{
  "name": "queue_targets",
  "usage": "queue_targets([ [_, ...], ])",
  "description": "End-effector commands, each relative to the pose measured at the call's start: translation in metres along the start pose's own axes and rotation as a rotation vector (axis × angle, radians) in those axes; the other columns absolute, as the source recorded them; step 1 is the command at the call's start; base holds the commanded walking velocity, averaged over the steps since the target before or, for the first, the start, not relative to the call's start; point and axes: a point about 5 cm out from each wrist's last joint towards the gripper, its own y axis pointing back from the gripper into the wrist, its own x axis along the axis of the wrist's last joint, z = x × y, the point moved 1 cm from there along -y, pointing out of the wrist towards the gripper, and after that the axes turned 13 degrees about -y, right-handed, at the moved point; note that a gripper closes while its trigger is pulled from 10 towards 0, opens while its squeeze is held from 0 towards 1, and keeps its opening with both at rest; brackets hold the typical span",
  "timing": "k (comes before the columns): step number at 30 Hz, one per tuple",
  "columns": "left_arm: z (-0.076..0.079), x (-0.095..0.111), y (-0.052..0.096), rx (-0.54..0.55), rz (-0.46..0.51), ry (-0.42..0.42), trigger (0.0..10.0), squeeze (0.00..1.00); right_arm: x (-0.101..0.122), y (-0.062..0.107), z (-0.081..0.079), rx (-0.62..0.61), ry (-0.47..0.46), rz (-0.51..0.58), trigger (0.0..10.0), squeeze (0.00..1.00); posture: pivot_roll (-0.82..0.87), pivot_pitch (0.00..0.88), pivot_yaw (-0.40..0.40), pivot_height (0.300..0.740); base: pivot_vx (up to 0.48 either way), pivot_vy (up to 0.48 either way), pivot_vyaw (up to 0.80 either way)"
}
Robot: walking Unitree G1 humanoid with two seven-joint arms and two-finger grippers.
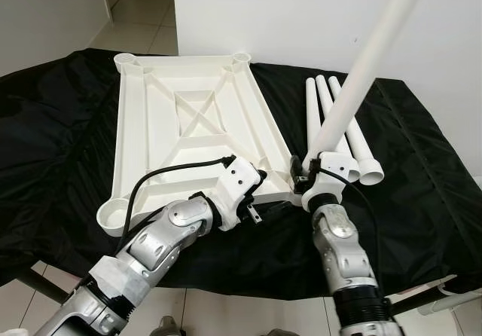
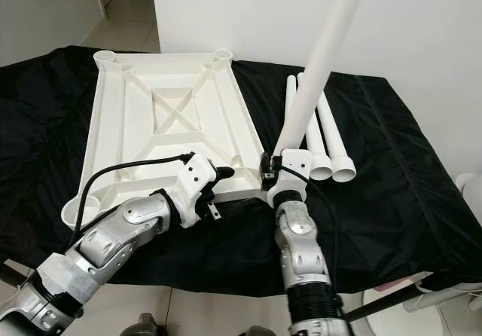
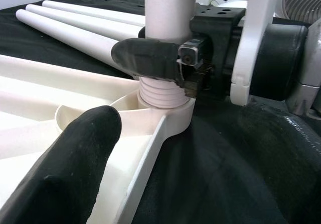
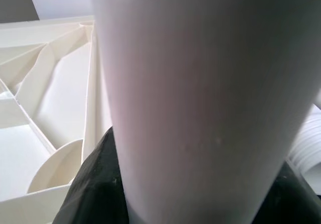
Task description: Building children table
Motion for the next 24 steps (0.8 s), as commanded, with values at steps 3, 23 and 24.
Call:
queue_targets([
  [3, 0.009, 0.002, 0.000, -0.140, 0.028, 0.001, 10.0, 0.00, -0.012, 0.005, 0.002, -0.024, 0.010, -0.067, 10.0, 0.00, 0.00, 0.000, -0.052, 0.740, 0.000, 0.000, 0.00],
  [23, 0.004, 0.003, 0.002, -0.130, 0.026, -0.006, 10.0, 0.00, 0.013, 0.009, 0.020, 0.296, 0.134, -0.056, 10.0, 0.00, 0.01, 0.000, -0.047, 0.740, 0.000, 0.000, 0.00],
  [24, 0.004, 0.003, 0.002, -0.130, 0.026, -0.007, 10.0, 0.00, 0.015, 0.007, 0.022, 0.325, 0.145, -0.059, 10.0, 0.00, 0.01, 0.000, -0.045, 0.740, 0.000, 0.000, 0.00],
])
